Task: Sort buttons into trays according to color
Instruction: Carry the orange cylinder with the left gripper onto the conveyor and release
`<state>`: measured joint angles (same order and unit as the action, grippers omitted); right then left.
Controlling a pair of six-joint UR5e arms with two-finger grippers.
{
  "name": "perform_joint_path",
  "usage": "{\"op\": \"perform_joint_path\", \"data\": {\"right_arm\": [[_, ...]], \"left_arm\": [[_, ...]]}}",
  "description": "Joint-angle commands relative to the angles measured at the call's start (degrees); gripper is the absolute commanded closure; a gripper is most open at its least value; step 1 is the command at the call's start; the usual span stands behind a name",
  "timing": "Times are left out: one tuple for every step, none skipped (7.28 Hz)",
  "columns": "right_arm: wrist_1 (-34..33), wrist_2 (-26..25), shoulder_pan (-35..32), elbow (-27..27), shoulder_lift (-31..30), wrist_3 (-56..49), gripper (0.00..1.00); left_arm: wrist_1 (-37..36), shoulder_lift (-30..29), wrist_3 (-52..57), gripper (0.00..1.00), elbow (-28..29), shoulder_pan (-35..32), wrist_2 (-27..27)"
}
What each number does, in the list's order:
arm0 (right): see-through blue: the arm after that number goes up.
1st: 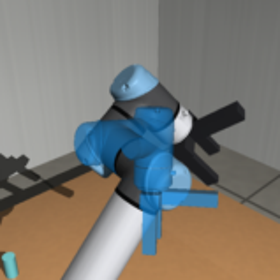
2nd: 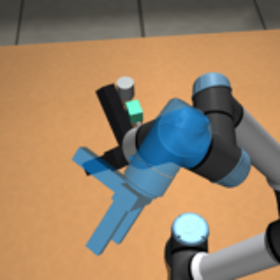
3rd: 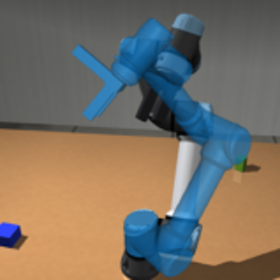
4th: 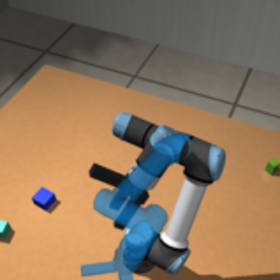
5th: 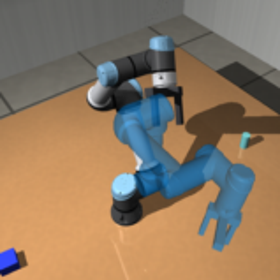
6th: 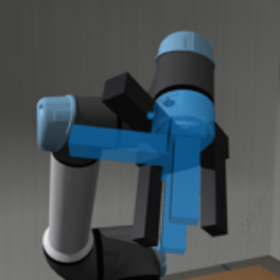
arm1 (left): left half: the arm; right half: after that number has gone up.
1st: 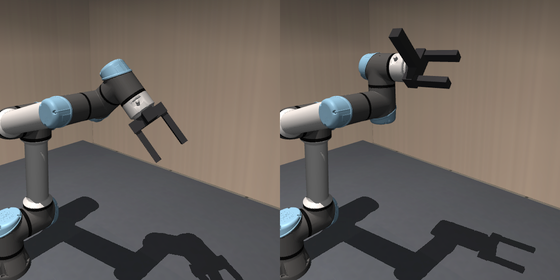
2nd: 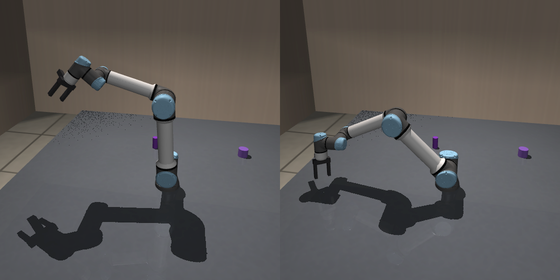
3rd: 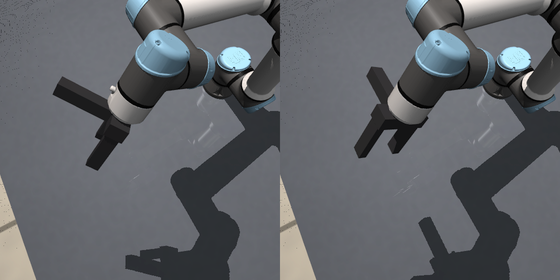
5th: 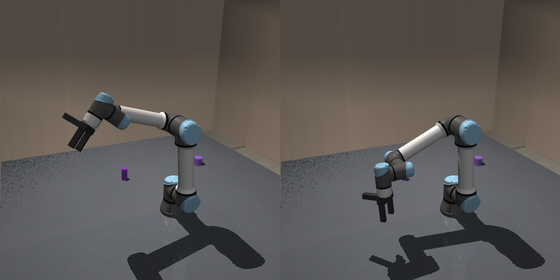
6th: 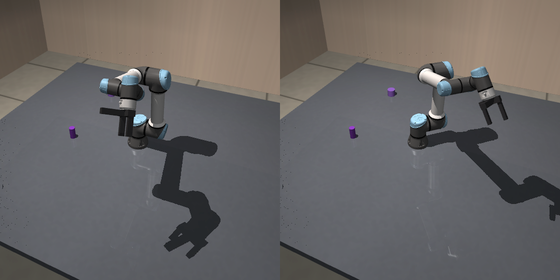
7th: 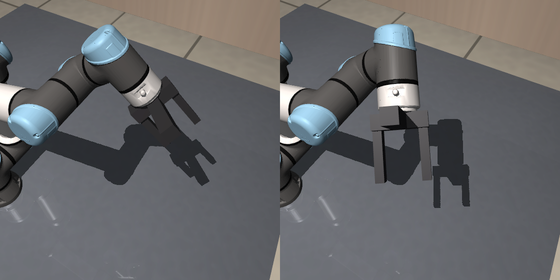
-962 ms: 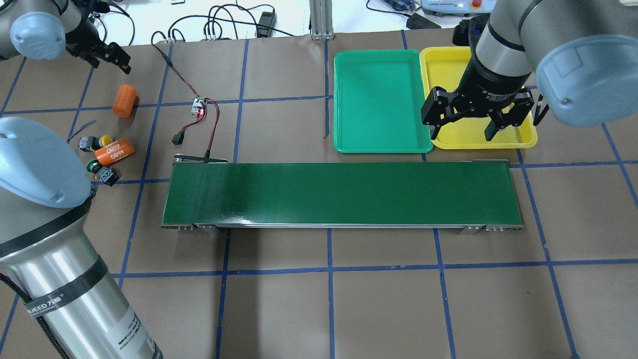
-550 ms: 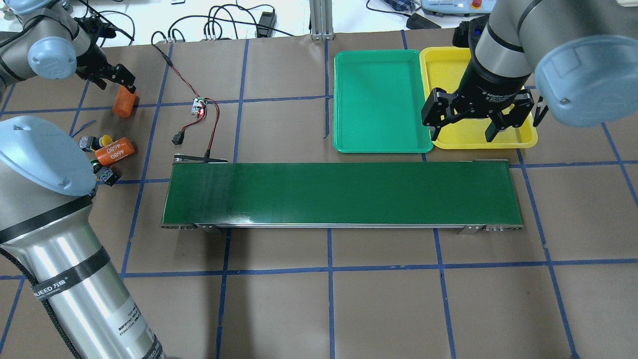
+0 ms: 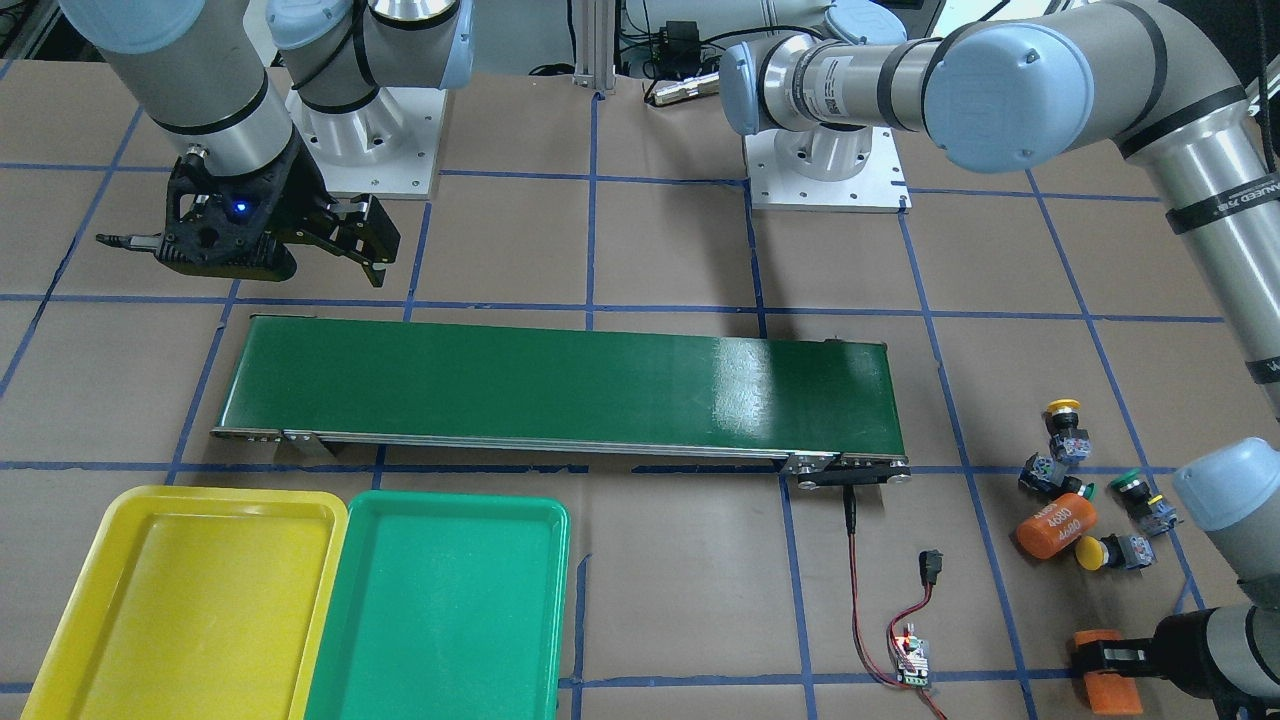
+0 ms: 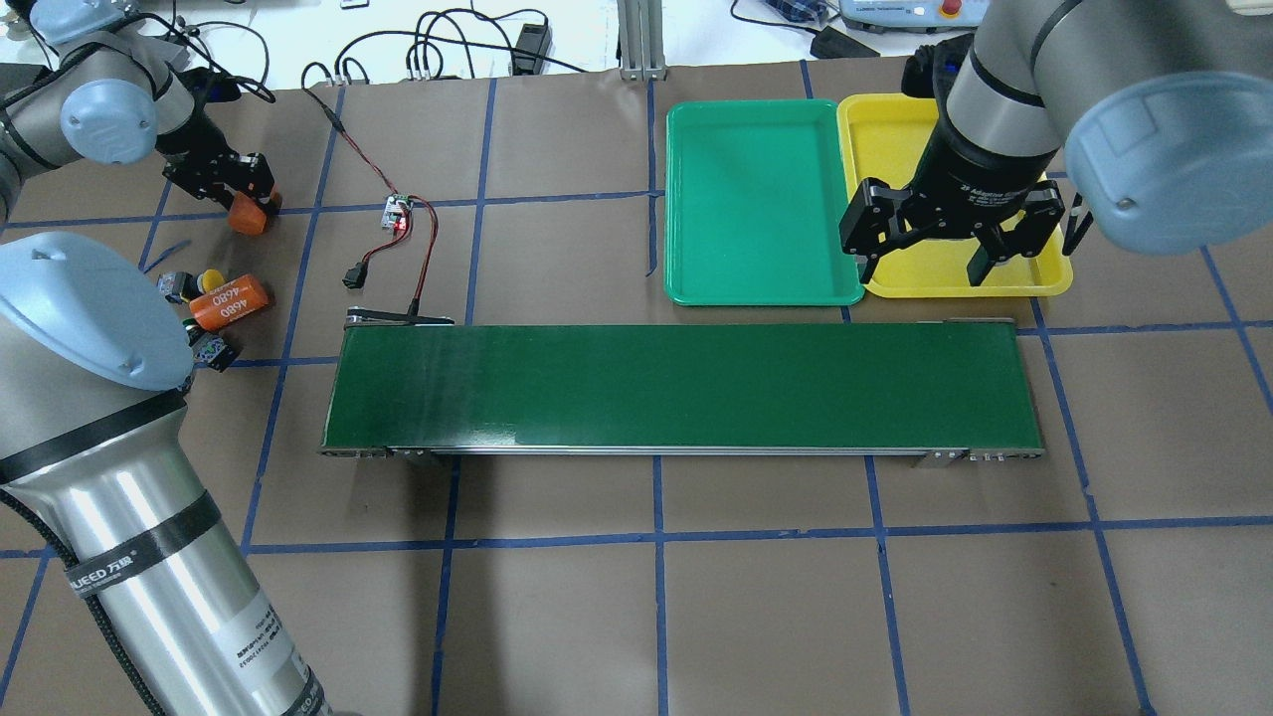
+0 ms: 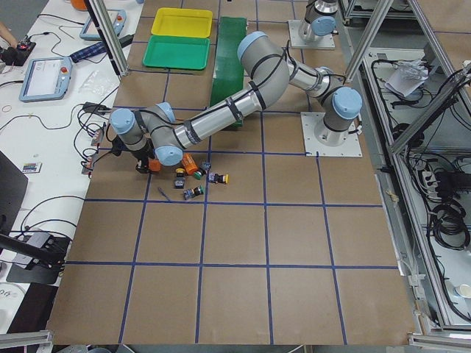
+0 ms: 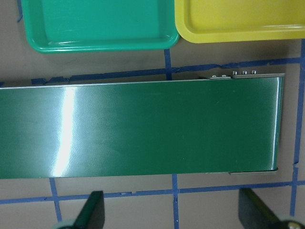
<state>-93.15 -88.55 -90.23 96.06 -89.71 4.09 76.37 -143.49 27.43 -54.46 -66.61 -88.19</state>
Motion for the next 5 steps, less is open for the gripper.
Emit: {"op": "perform_joint_path", "data": {"right_arm": [[0.1,0.0,0.0,0.0,0.0,0.0,0.0],[0.1,0.0,0.0,0.0,0.0,-0.3,0.0],[0.1,0.0,0.0,0.0,0.1,-0.2,0.0],[0.1,0.0,0.0,0.0,0.0,-0.3,0.0],[0.1,0.0,0.0,0.0,0.1,-0.3,0.0]], "left_arm": [[7.8,5.5,0.4,1.0,-0.9,-2.8,-0.5],[11.9,10.1,6.9,1.0,-2.5,-6.9,-0.7],[17.9,15.3,14.2,1.0,-6.8,-9.4,-0.6],[19.1,22.0,23.5,1.0,-15.2,-11.8,-0.5],[17.2,29.2,27.3,1.0,-24.8,-13.4,-0.6]]}}
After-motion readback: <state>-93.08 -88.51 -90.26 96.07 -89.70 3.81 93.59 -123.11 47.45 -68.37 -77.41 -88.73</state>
